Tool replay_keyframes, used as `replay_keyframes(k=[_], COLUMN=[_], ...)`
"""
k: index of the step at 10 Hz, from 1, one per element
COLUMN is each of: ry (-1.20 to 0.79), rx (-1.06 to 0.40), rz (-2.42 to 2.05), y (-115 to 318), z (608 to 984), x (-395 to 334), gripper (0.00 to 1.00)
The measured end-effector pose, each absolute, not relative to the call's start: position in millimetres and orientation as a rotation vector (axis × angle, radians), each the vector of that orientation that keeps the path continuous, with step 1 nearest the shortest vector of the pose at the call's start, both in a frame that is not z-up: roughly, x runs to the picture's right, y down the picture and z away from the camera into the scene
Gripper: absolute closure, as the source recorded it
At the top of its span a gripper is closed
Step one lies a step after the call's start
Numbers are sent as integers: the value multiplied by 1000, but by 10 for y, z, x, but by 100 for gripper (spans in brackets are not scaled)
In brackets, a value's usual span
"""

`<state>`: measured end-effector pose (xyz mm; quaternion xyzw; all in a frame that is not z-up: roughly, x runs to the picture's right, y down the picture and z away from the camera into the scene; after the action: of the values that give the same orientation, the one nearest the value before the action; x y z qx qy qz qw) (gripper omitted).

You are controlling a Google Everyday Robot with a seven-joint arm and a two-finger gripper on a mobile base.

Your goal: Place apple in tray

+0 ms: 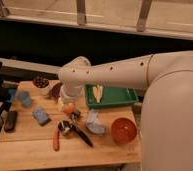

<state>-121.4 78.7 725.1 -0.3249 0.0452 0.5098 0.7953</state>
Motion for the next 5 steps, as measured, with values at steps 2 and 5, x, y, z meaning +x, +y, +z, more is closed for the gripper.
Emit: replay_keyframes(k=[2, 5], ry=[109, 193], rx=[-702, -649], rz=[1096, 1165], y=[810, 752], z=[7265, 7509], x=[-1207, -860], gripper=[100, 100])
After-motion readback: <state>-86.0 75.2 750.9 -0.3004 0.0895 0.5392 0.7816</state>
